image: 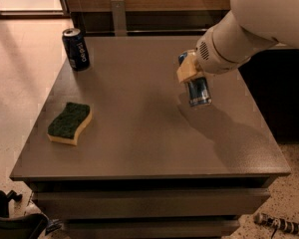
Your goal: Place redbull can upright
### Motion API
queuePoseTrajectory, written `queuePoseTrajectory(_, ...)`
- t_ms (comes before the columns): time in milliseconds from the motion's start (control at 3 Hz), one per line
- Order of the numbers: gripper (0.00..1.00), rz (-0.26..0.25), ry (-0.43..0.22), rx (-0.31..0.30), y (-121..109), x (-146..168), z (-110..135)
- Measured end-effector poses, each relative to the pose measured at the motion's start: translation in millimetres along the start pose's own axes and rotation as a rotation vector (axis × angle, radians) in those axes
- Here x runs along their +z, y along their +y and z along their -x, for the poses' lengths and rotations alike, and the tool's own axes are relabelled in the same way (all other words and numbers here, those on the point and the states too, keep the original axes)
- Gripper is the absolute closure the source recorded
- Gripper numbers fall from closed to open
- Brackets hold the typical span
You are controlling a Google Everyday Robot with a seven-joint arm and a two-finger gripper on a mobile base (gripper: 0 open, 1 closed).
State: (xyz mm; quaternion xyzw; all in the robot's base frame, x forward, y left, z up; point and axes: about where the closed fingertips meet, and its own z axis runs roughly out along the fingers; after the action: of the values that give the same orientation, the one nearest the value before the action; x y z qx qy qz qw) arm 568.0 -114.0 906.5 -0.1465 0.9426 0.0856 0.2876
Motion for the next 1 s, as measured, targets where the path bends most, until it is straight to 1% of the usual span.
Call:
queuePoseTrajectory(333,1.0,0.087,-0.121,0.022,-15,3,-4)
queuePoseTrajectory(667,1.0,0.179,-0.288,0.047,-17,4,18)
queuePoseTrajectory(1000,1.0,0.306,-0.437,0.077,-12,-12,44)
